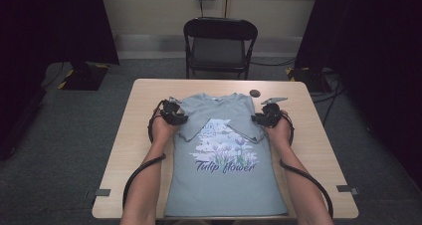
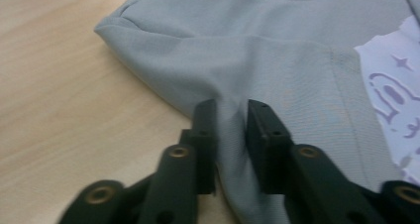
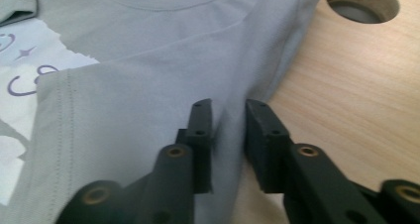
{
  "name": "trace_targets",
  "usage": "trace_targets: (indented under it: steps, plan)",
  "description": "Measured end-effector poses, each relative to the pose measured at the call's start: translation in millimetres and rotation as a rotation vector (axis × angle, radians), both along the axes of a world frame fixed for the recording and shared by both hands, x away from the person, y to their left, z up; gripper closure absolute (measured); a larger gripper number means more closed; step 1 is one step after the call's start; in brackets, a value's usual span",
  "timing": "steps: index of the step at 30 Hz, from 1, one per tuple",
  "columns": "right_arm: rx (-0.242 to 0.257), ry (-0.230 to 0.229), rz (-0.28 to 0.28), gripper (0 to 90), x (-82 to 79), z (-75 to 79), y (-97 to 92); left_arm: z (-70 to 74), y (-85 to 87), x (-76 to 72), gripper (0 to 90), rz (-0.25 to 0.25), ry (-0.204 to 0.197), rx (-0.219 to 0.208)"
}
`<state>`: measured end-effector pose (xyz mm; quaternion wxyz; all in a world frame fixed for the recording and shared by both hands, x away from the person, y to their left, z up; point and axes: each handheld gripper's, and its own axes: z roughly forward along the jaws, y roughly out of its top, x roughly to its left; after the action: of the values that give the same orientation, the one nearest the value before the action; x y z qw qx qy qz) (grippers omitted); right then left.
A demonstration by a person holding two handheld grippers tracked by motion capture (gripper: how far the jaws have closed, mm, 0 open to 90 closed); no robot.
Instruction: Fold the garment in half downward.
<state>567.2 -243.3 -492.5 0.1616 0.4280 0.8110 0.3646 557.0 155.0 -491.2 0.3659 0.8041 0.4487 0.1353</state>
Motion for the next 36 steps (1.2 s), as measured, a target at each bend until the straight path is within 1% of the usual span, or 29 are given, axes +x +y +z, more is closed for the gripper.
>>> trace_targets:
  steps: [1,3,5,9,12,14,16,20,21,23,24,25,30,32,36]
  plan:
    - [0.003,0.010,-0.001,80.0,0.1,0.6,0.9,-0.1,-0.4,-0.2,80.9,0.003,0.006,-0.009]
    - [0.008,0.023,-0.003,81.0,0.4,1.2,1.6,0.2,-0.4,0.1,82.6,0.007,0.033,-0.039]
    - [0.026,0.041,-0.009,82.1,1.4,1.5,0.5,0.3,0.7,-0.1,83.1,0.002,0.052,-0.058]
    - [0.066,0.060,-0.016,82.5,2.0,1.6,-2.8,2.3,3.8,0.4,83.7,-0.009,0.061,-0.062]
    - [0.094,0.054,-0.008,82.9,2.1,6.5,-5.0,8.6,5.0,2.2,84.1,-0.015,0.038,-0.054]
    - [0.101,0.051,-0.002,83.0,2.9,11.9,-5.7,14.0,4.9,3.3,84.2,-0.015,0.025,-0.063]
    - [0.107,0.047,0.002,83.1,4.0,18.5,-5.5,20.4,4.9,4.2,84.3,-0.010,0.003,-0.072]
    - [0.118,0.027,-0.007,83.1,6.2,31.8,-5.9,33.8,6.7,6.2,84.3,0.000,-0.041,-0.093]
    - [0.117,0.018,-0.008,83.1,6.6,34.5,-6.4,37.1,7.0,6.4,84.3,-0.005,-0.048,-0.095]
    - [0.132,0.013,-0.008,83.2,5.8,39.6,-7.7,43.5,7.1,6.5,84.4,-0.016,-0.053,-0.084]
    - [0.143,0.013,-0.007,83.2,4.8,42.0,-8.3,46.5,7.4,5.9,84.4,-0.018,-0.059,-0.082]
    - [0.149,0.009,-0.004,83.1,3.6,44.0,-9.0,48.8,7.8,5.0,84.4,-0.022,-0.063,-0.089]
    - [0.157,0.001,0.016,83.1,-5.0,50.6,-12.8,54.1,10.3,-3.1,84.3,-0.034,-0.071,-0.102]
    - [0.160,-0.004,0.023,83.1,-8.1,52.6,-14.3,55.6,11.5,-6.1,84.3,-0.034,-0.071,-0.097]
    - [0.155,-0.005,0.029,83.2,-9.5,58.1,-14.6,61.0,11.5,-3.0,84.3,-0.038,-0.075,-0.086]
